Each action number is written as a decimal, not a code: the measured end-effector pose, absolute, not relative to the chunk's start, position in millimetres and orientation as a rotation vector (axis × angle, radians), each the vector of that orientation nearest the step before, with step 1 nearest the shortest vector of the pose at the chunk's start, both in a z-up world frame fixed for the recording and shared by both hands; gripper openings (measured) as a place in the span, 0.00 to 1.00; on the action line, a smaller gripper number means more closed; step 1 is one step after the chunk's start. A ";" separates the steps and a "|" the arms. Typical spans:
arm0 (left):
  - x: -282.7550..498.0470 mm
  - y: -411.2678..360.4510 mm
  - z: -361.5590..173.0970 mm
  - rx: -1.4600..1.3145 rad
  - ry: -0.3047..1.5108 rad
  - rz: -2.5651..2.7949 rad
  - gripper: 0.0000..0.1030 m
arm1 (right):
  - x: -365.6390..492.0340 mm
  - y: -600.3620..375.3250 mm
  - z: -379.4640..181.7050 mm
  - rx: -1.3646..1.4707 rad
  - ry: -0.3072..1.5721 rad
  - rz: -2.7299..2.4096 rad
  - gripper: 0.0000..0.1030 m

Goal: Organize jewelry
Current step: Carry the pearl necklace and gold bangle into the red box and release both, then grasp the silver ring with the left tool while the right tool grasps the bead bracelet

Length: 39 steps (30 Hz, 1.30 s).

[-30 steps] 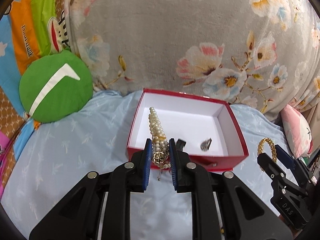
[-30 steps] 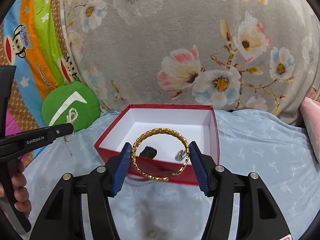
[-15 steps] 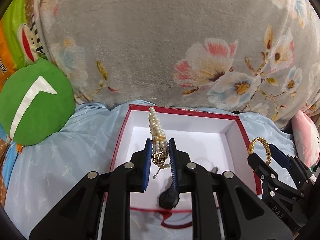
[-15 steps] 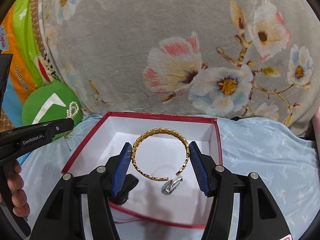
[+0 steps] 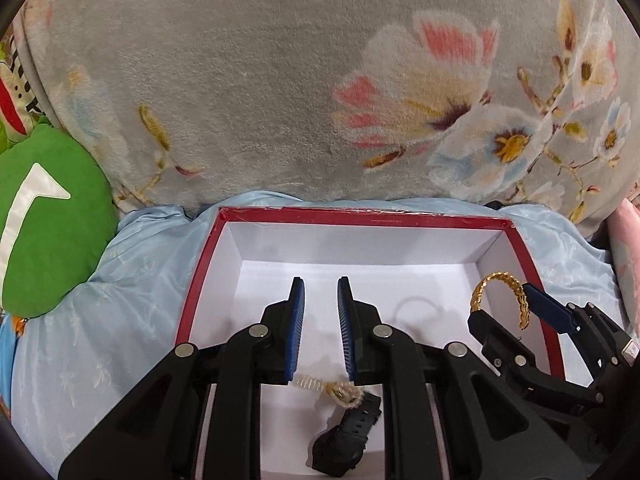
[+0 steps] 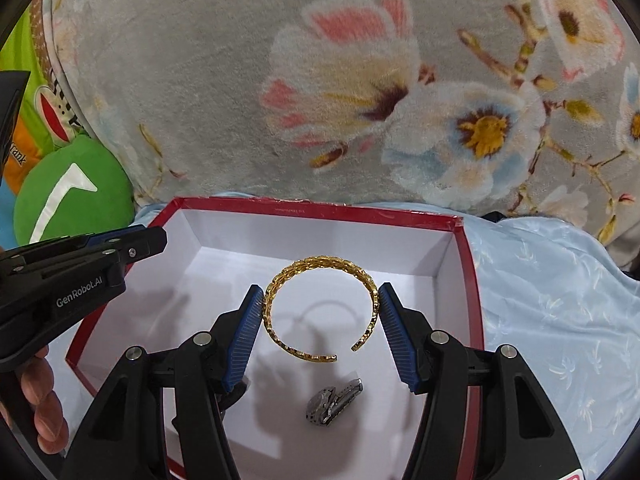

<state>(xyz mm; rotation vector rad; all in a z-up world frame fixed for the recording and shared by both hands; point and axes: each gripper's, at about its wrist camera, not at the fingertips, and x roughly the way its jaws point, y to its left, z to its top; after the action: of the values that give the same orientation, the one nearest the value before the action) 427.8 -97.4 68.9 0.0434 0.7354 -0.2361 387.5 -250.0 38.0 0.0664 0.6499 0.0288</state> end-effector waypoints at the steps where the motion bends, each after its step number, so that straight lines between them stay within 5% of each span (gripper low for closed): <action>1: 430.1 -97.2 67.5 0.041 0.739 -0.233 0.16 | 390.1 -249.9 36.5 0.062 0.657 0.025 0.56; 4: 435.0 -95.1 61.8 0.033 0.755 -0.222 0.17 | 397.8 -248.1 32.2 0.037 0.673 0.019 0.57; 8: 436.3 -87.9 53.8 0.008 0.771 -0.205 0.35 | 402.7 -250.3 26.3 0.047 0.691 0.018 0.57; 19: 414.4 -68.8 56.7 0.004 0.764 -0.192 0.36 | 376.8 -267.3 36.9 0.077 0.659 0.013 0.58; 30: 326.2 -39.2 72.6 0.056 0.771 -0.195 0.57 | 262.5 -267.3 77.9 0.060 0.567 -0.002 0.66; 39: 235.1 -3.4 69.3 -0.006 0.812 -0.217 0.64 | 146.3 -262.3 57.5 0.011 0.589 -0.053 0.71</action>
<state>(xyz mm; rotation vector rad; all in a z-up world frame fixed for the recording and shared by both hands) 235.1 -3.4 69.3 -0.0060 0.8120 -0.2166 146.3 -262.3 57.5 0.0109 0.5886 -0.0532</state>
